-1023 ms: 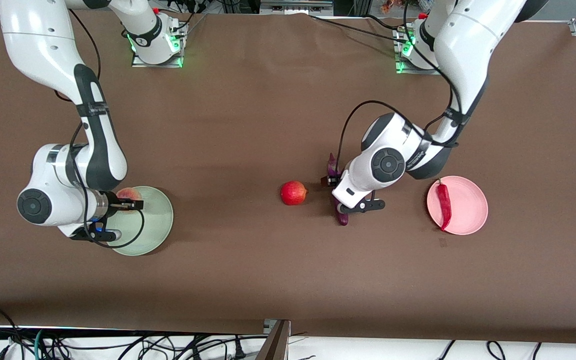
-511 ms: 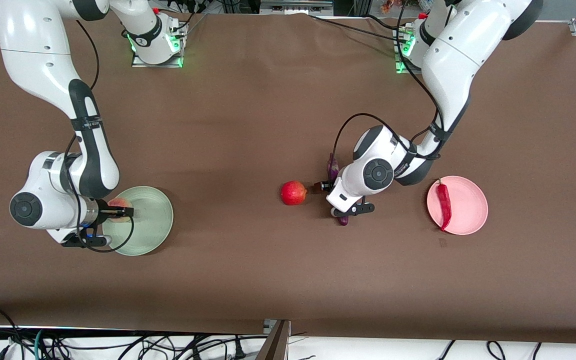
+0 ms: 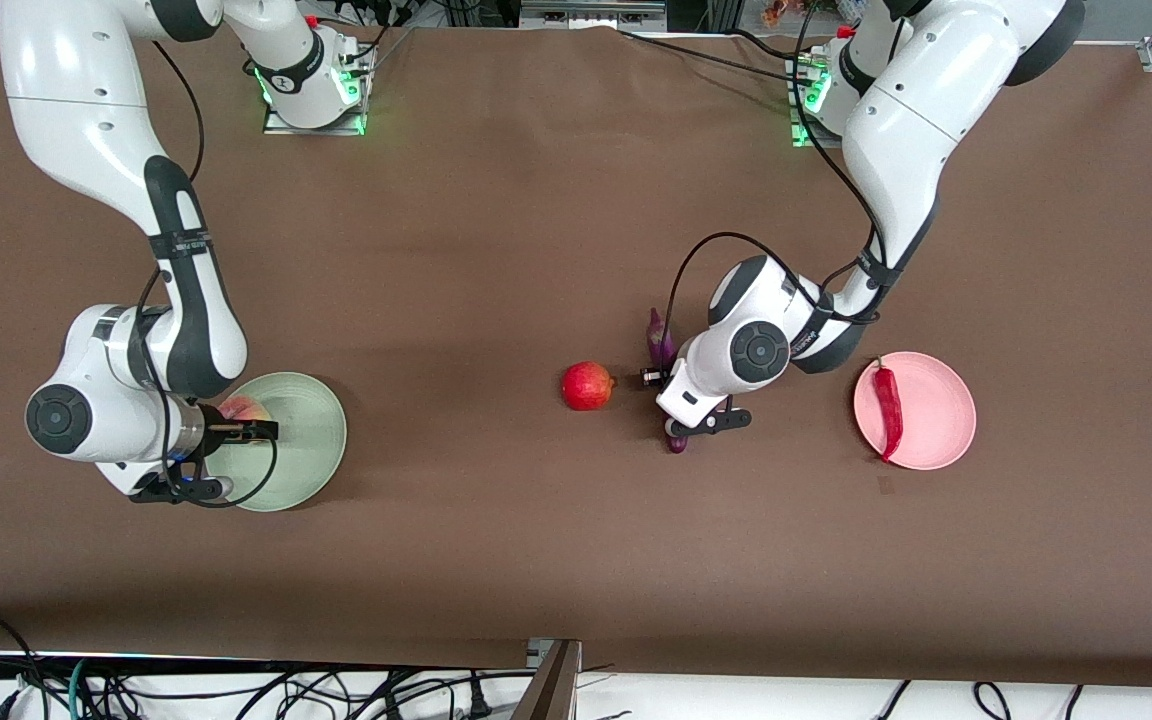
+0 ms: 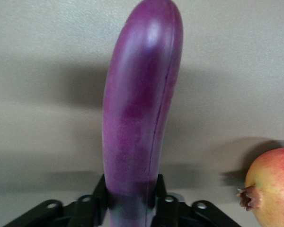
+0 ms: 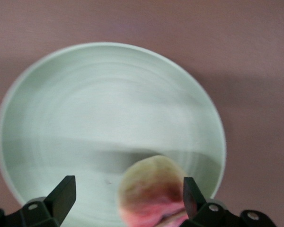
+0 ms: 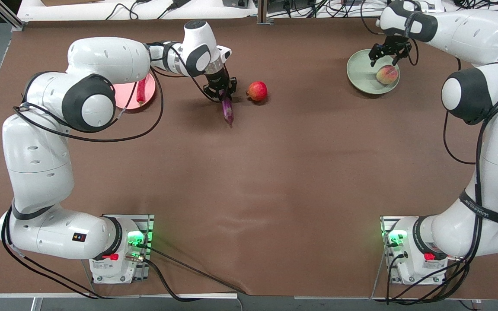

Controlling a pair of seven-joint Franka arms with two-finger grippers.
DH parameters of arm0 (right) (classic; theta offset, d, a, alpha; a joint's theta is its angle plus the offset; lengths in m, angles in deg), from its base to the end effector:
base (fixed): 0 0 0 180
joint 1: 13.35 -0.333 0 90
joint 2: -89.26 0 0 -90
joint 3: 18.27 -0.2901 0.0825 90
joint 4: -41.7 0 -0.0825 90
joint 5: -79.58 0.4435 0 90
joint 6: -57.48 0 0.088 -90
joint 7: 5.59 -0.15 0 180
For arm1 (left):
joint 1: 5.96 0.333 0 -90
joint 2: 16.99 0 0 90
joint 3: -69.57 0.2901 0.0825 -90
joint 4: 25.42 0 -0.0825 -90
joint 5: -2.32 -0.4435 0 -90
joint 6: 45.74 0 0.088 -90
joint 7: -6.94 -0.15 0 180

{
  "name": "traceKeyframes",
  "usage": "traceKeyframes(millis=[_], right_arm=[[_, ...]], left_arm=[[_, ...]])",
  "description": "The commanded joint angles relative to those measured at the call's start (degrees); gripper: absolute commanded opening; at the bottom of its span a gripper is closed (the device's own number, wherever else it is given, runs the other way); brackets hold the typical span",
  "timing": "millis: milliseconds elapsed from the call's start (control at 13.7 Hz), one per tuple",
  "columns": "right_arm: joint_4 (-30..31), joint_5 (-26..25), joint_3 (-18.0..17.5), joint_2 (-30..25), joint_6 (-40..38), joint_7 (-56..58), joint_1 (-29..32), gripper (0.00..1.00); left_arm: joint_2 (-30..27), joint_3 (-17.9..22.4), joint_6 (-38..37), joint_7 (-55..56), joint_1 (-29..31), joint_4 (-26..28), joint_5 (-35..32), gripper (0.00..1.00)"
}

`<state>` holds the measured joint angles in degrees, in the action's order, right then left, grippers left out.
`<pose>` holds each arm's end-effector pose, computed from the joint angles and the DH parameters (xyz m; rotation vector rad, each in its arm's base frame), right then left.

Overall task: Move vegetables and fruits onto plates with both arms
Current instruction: 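Grasp the eggplant with the left gripper while the right gripper reaches the apple, then carry the eggplant onto the pink plate while the right gripper grasps the apple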

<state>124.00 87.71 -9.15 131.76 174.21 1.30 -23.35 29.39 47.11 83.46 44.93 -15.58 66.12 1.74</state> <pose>0.7350 0.0354 0.1500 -3.1121 -0.1519 0.2021 0.6006 -0.3683 0.0756 2.9338 0.2863 -0.3531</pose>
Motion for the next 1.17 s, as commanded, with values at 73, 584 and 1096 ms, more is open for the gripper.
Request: traceKeyframes(millis=[73, 584, 1096], right_arm=[[-0.65, 0.32, -0.24, -2.51, -2.21, -8.33, -6.07, 1.00], [-1.00, 0.32, -3.40, -1.37, 8.66, -43.59, -22.77, 1.00], [-1.00, 0.23, -3.94, 3.02, 21.77, -54.69, -32.97, 1.00]], left_arm=[[-5.23, 0.66, -10.94, 0.33, 0.48, -0.49, 0.93, 0.00], [-13.33, 1.54, -36.21, -14.99, 8.91, -3.83, -16.01, 0.04], [-10.18, 2.07, -35.42, -52.19, 24.37, -4.00, -15.86, 0.06]])
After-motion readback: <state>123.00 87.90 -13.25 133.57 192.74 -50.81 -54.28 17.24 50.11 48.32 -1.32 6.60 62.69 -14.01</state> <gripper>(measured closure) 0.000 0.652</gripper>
